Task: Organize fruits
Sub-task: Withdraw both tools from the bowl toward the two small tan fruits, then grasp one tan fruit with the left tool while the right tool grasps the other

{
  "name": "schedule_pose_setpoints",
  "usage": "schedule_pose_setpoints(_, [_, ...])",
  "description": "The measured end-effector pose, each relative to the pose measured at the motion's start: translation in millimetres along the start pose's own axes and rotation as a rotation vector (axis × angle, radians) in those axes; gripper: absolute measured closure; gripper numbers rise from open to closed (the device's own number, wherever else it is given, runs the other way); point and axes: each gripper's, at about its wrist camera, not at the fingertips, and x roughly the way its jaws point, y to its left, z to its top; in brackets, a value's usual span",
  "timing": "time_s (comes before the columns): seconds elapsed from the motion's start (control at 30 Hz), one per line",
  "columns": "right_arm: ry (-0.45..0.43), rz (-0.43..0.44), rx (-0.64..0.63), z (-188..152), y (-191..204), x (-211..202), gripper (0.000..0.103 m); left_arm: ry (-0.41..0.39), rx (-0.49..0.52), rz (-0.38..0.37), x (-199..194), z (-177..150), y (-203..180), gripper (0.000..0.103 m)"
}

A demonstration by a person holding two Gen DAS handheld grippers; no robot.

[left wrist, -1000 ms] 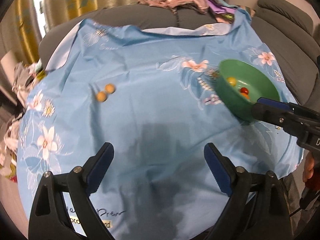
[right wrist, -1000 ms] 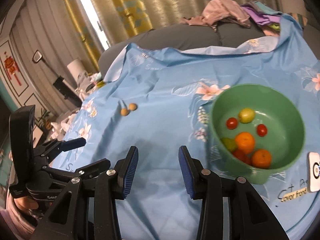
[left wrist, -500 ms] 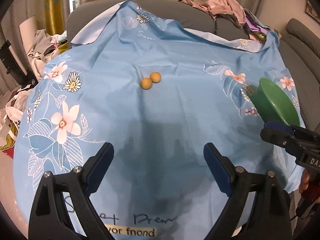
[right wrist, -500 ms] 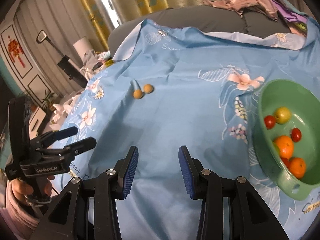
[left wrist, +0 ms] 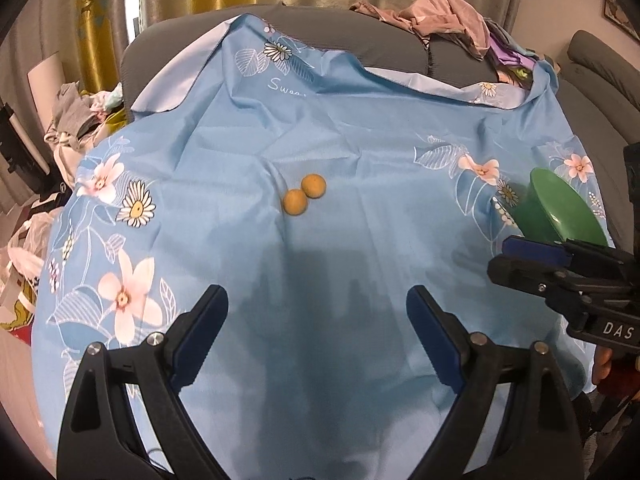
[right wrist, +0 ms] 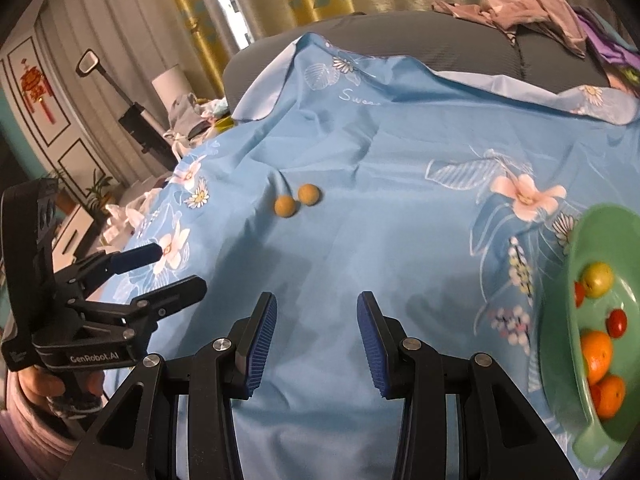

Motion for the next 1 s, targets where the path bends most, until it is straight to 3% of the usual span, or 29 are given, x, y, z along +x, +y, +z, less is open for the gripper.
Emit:
schedule_pose_setpoints(0.4, [0.014, 0.025, 0.041, 18, -8, 32, 0.061, -0.008, 0.028, -0.05, 19, 23, -1, 0.017])
schedule_pose_setpoints(0.57, [0.013, 0.027, 0.049, 29, -12, 42, 0.061, -0.004, 0.062, -0.072, 31, 33, -2, 0.029])
schedule_pose_setpoints(0.7, [0.007, 0.026, 0.055, 44, -14, 53, 0.061, 0.005, 0.073, -0.078, 44, 41, 4, 0.03])
schedule_pose_setpoints(1.0, [0.052, 0.112, 0.065, 71, -17, 96, 0.061, 0.045, 0.131, -0.102, 73, 57, 10, 0.048])
